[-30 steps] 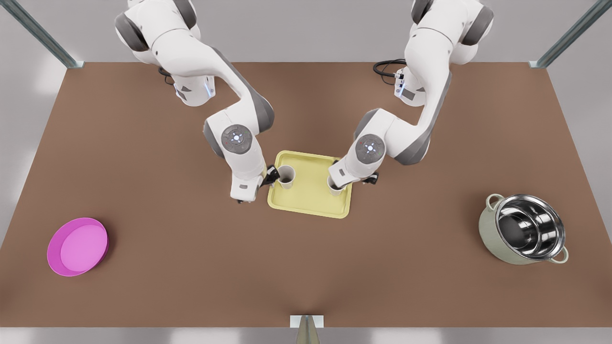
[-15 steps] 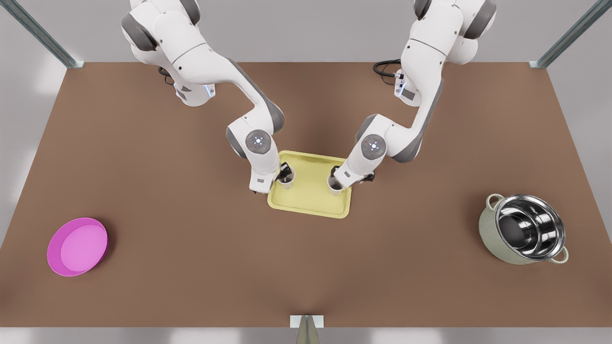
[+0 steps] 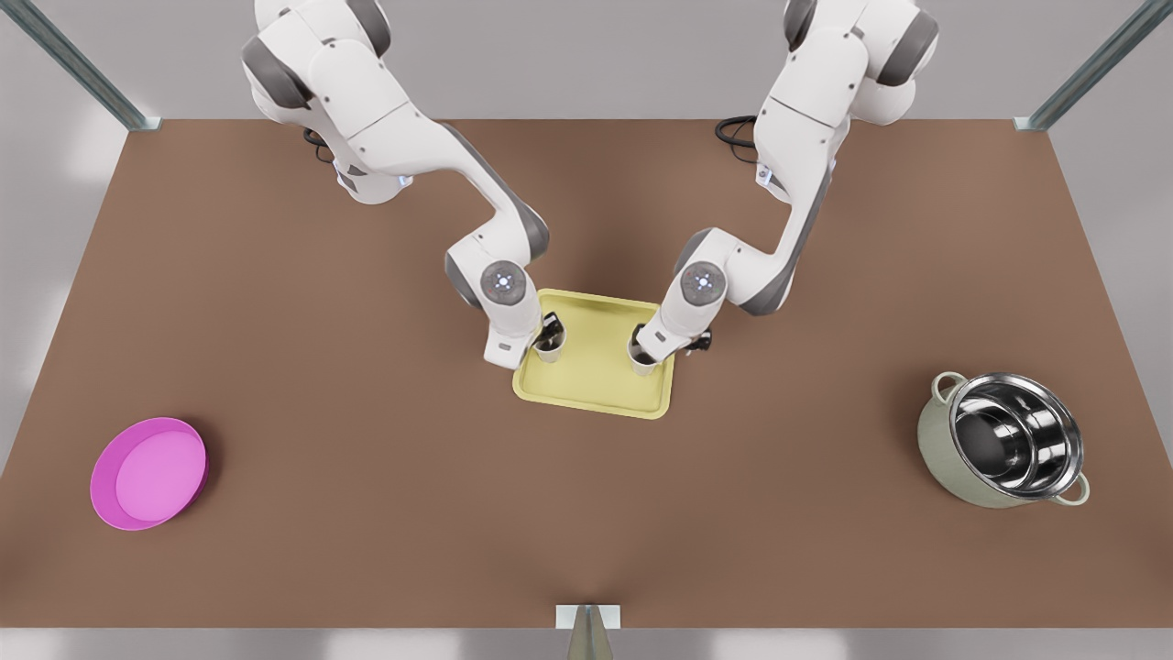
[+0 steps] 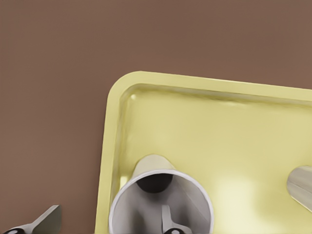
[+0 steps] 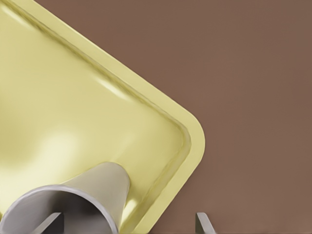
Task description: Use the left arm to pick up the white IKEA cup from the tray and place it on the middle-left position; use the right arm to pick up the white IKEA cup from the tray and place it on the middle-right position
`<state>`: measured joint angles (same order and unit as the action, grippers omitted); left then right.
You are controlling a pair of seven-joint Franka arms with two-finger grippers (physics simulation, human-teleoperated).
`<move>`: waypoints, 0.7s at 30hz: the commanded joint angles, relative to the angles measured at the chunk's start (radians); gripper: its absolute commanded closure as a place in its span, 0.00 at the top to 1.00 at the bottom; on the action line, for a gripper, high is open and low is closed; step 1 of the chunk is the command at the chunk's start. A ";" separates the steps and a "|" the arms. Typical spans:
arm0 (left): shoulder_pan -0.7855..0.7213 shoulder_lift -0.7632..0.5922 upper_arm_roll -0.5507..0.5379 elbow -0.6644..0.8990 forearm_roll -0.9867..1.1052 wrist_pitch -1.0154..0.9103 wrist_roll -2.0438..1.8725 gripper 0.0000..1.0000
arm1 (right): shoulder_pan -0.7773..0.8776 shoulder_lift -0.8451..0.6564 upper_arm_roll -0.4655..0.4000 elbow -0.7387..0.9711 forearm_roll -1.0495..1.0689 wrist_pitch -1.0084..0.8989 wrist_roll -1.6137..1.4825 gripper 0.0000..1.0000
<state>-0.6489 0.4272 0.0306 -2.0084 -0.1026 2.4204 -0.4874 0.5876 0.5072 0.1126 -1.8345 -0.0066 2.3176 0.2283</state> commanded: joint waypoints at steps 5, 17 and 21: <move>-0.006 0.054 0.002 0.011 0.014 0.086 -0.069 1.00 | 0.003 -0.004 0.009 -0.020 0.004 0.003 0.051 1.00; -0.006 -0.002 0.006 0.060 0.015 -0.027 -0.103 0.17 | -0.002 0.025 0.009 -0.028 0.004 0.034 0.051 0.59; 0.006 -0.123 0.153 0.085 0.029 -0.233 0.127 0.17 | -0.003 0.013 0.007 -0.028 0.005 0.025 0.052 0.33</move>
<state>-0.6486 0.3240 0.1635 -1.9271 -0.0704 2.3430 -0.5384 0.5847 0.5231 0.1196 -1.8627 -0.0022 2.3459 0.2651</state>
